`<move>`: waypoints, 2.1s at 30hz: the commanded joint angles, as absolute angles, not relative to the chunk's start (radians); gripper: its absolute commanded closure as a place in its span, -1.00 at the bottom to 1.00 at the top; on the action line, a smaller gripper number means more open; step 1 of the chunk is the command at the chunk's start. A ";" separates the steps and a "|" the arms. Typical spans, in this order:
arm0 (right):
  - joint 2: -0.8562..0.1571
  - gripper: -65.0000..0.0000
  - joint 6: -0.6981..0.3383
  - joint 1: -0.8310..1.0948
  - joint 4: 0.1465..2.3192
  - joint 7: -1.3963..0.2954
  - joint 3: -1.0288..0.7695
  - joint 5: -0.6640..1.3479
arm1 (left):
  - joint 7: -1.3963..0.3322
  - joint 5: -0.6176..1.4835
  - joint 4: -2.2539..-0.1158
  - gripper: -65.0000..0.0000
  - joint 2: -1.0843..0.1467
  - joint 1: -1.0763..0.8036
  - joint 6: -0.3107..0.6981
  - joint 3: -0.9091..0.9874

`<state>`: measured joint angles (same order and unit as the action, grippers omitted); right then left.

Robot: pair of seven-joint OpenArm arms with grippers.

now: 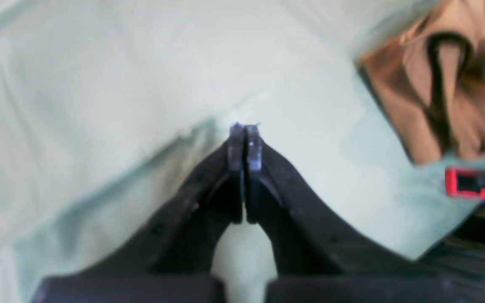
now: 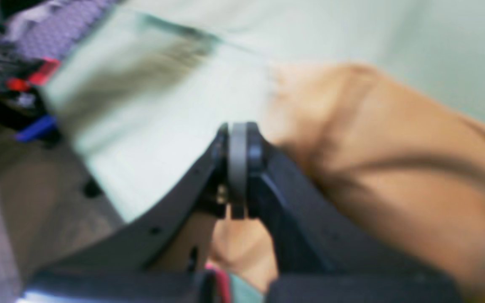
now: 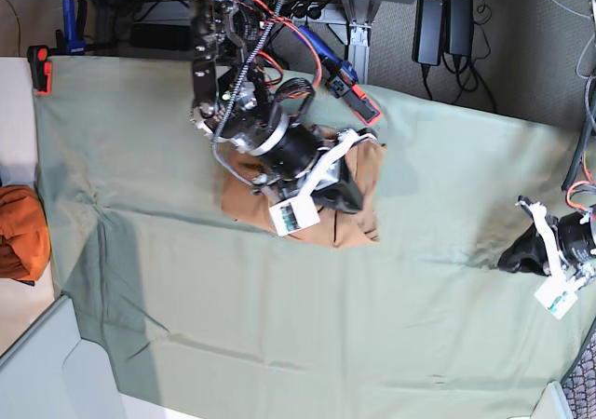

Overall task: Fold the T-shirt properly
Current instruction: 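Press the folded bundle flat with the right gripper and withdraw it, then grasp the bundle edges with both grippers and tuck them square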

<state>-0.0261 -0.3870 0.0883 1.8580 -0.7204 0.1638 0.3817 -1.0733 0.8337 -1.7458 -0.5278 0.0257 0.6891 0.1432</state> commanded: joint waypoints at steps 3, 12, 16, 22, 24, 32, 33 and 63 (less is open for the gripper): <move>-0.059 1.00 -0.503 0.074 1.877 -0.696 0.124 0.403 | -1.059 0.818 -1.758 1.00 -0.552 -0.019 0.698 0.150; -0.149 1.00 -0.503 0.006 1.875 -0.695 -0.082 0.437 | -1.043 0.689 -1.760 1.00 -0.550 -0.200 0.692 0.150; -0.202 1.00 -0.503 -0.059 1.838 -0.672 -0.104 0.417 | -1.018 0.722 -1.784 1.00 -0.501 -0.270 0.698 0.147; -0.232 1.00 -0.502 -0.212 1.625 -0.653 -0.103 0.413 | -0.992 0.670 -1.839 1.00 -0.373 -0.266 0.698 0.009; -0.232 1.00 -0.503 -0.263 1.548 -0.653 -0.102 0.427 | -0.975 0.625 -1.843 1.00 -0.341 -0.266 0.698 -0.073; -0.232 1.00 -0.503 -0.419 1.310 -0.651 -0.102 0.426 | -0.908 0.463 -1.841 1.00 -0.255 -0.229 0.681 -0.285; -0.232 1.00 -0.503 -0.424 1.296 -0.651 -0.100 0.426 | -0.895 0.446 -1.837 1.00 -0.249 -0.227 0.682 -0.300; -0.365 1.00 -0.503 -0.250 1.334 -0.802 0.133 0.550 | -0.770 0.376 -1.477 1.00 -0.186 0.095 0.682 -0.319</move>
